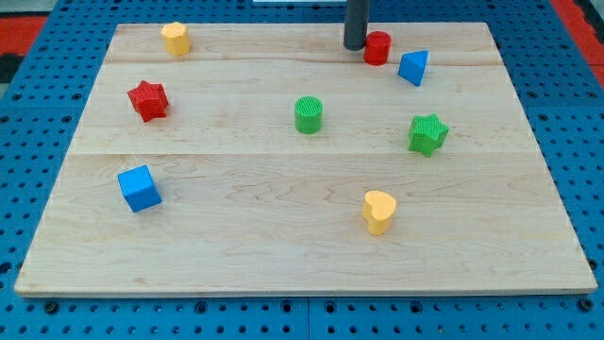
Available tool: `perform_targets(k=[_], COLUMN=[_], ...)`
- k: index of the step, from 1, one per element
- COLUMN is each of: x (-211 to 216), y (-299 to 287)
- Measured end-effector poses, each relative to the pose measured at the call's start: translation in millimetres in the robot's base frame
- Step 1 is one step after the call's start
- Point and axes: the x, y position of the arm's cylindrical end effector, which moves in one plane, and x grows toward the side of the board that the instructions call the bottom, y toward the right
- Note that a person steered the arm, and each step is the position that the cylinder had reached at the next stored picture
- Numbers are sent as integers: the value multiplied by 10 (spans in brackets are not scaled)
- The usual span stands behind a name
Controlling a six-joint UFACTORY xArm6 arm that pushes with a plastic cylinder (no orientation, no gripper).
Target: Push the red circle closer to the blue triangle
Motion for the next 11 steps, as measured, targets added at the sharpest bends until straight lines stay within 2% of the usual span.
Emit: perform_targets(k=[2,3,4,5,7,8,9,10,11], x=[-11,294,310,132,-3,-181,-228,-233,-241], y=[-157,-185,93,297,305,-14,-36,434,493])
